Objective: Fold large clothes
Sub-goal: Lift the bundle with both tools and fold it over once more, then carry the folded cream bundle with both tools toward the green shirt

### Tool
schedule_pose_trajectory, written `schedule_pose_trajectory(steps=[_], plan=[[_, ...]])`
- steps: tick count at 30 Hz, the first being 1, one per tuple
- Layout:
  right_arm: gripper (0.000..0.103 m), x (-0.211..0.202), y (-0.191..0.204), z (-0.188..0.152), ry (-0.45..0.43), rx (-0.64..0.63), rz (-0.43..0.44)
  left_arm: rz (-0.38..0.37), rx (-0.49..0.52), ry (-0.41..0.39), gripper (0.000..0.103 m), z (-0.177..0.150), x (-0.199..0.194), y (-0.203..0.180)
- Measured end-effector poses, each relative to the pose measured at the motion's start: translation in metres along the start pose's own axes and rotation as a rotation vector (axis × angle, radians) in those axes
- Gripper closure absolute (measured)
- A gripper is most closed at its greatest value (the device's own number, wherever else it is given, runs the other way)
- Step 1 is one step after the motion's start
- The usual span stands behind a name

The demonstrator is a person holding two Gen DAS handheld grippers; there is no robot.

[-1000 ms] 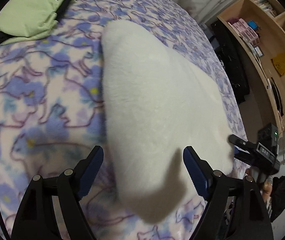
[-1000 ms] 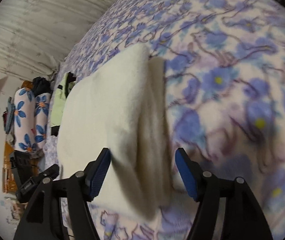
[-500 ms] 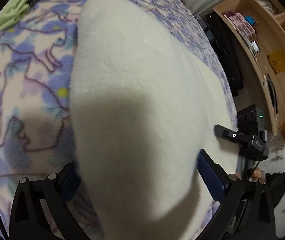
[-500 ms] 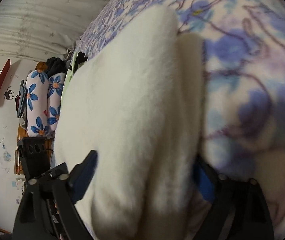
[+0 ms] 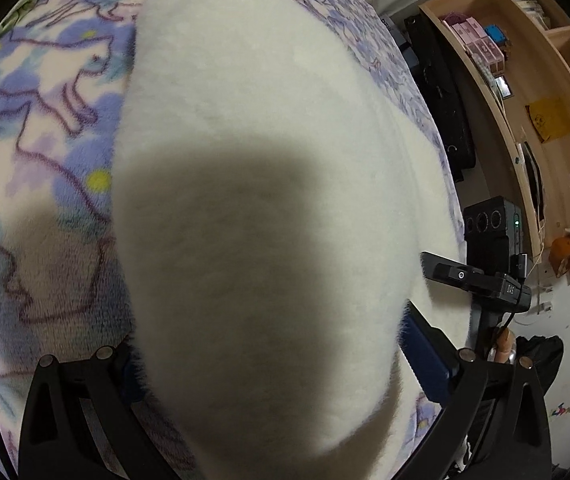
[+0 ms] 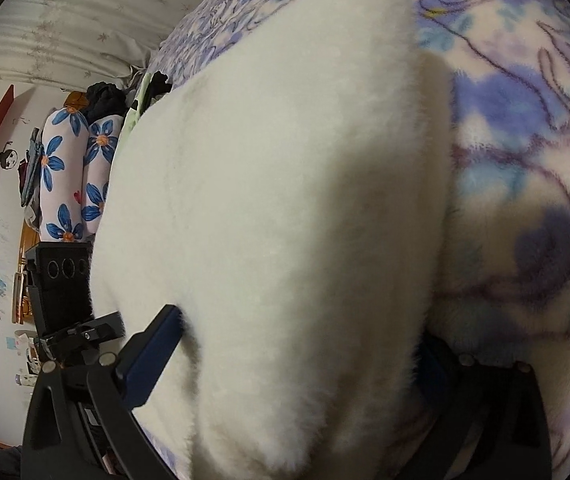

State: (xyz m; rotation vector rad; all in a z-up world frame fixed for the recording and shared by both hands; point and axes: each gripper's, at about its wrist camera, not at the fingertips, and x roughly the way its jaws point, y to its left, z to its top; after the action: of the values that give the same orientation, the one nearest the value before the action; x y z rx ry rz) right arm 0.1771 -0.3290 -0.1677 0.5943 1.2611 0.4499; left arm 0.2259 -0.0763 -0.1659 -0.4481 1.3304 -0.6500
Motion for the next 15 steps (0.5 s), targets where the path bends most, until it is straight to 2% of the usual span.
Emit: schedule_pose_trajectory(steps=[2,4,5,10,15], plan=[[0.009,-0.001,0.003,0.000,-0.008,-0.010,0.014,0.020,0.013,-0.008,0.001,0.001,0.001,-0.005],[0.022,-0.005,0.007,-0.002,-0.017,-0.011,0.026,0.039,0.026,-0.023,0.005,0.001,-0.003,-0.011],[0.024,-0.006,0.007,-0.002,-0.024,-0.013,0.021,0.051,0.031,-0.035,0.007,0.001,-0.005,-0.015],[0.049,-0.023,0.030,-0.010,-0.091,-0.055,-0.032,0.126,0.096,-0.108,0.025,-0.005,-0.023,-0.032],[0.055,-0.036,0.054,-0.024,-0.135,-0.066,-0.020,0.172,0.139,-0.156,0.032,-0.012,-0.049,-0.046]])
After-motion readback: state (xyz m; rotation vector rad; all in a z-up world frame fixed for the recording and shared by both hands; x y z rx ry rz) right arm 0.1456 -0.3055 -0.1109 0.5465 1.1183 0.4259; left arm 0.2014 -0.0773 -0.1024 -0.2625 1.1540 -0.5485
